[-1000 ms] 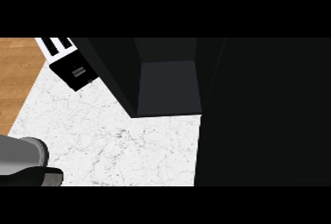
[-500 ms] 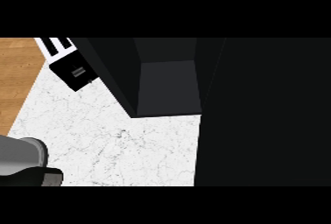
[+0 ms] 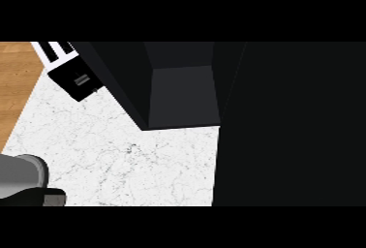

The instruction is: Pick up the wine, place it into the cabinet and close the cabinet

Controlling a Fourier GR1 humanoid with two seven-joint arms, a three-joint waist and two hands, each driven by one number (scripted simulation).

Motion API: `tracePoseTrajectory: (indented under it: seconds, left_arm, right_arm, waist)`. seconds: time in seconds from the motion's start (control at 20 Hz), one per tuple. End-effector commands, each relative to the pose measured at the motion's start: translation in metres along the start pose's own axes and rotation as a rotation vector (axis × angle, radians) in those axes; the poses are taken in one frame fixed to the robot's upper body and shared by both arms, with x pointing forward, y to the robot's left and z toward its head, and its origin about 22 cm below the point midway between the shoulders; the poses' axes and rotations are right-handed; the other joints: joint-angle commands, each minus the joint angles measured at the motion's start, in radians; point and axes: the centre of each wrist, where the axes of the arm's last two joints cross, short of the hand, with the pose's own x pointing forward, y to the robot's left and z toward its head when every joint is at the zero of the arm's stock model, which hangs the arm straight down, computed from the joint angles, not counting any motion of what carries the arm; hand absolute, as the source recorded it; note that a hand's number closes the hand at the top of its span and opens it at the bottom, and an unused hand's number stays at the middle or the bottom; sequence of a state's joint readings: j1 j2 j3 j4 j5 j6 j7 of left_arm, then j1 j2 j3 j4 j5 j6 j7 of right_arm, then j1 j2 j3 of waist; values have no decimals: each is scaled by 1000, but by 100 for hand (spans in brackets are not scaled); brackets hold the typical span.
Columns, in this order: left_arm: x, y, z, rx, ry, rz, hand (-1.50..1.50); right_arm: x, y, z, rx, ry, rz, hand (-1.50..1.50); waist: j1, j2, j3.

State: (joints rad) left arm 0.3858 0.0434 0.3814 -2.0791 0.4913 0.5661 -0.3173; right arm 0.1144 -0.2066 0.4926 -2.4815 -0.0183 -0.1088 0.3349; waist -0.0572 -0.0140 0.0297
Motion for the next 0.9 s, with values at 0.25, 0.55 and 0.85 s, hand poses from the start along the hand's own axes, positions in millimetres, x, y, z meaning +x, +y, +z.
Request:
tracePoseTrajectory:
  seconds: [0.25, 0.55, 0.85]
  left_arm:
    - [-123, 19, 35, 51, 327, -126, 150]
    - [-133, -12, 53, -450, 393, 36, 150]
    - [-135, -45, 65, -826, 398, 226, 150]
  right_arm:
    - [38, -6, 24, 16, -3, 0, -150]
    - [32, -3, 20, 5, 5, -15, -150]
    - [30, -10, 17, -9, 3, 6, -150]
  waist:
    - [11, 15, -35]
    - [-3, 8, -35]
    - [20, 12, -31]
